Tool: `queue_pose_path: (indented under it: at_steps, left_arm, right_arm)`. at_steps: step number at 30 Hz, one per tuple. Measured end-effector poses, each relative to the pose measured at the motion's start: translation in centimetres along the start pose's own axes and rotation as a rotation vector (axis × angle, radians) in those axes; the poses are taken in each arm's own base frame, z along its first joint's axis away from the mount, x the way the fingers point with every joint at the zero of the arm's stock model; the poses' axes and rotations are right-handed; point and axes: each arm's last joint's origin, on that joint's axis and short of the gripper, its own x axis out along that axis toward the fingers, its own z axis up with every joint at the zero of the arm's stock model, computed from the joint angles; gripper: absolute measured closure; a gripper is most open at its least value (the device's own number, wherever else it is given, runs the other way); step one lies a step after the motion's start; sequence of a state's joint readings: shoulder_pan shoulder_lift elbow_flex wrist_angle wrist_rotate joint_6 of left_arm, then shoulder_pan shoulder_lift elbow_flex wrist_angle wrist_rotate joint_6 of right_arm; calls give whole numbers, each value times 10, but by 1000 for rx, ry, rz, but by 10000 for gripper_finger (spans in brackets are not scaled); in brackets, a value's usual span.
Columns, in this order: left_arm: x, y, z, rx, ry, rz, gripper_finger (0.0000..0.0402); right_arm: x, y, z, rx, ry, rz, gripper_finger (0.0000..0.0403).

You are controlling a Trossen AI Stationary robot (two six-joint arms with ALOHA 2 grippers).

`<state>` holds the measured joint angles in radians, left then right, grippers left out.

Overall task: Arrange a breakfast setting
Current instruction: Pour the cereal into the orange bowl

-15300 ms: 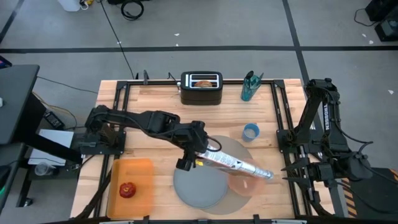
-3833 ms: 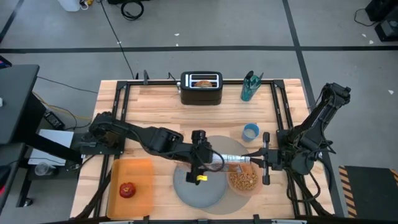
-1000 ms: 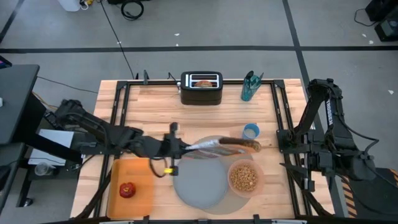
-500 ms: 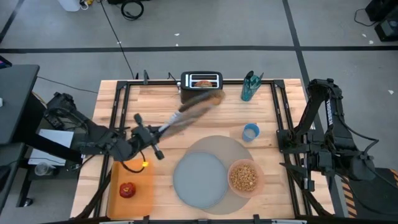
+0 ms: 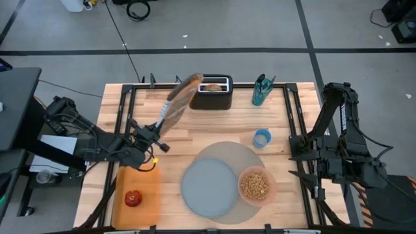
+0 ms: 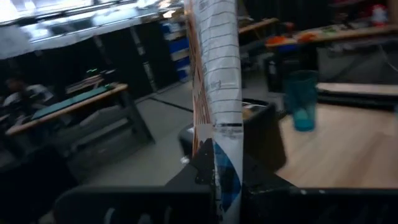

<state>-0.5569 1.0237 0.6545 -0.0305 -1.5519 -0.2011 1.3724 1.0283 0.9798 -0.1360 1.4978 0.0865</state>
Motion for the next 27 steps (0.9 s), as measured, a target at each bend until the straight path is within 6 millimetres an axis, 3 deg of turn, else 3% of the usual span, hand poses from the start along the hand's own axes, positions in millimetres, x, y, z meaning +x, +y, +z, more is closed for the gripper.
queue_pose_path:
  at_steps: [10, 15, 20, 27]
  left_arm:
    - [17, 35, -49, -97, 12, 131, 390]
    - [24, 47, -63, -131, 20, 185, 390]
    - [26, 45, -60, -209, 39, 106, 390]
    - [31, 43, -28, -174, -15, 41, 390]
  right_arm:
    - [1, 0, 0, -4, 1, 0, 224]
    - [3, 0, 0, -12, 2, -2, 224]
    - [6, -1, 0, -31, 5, -13, 224]
    - [8, 0, -1, -38, 9, 9, 224]
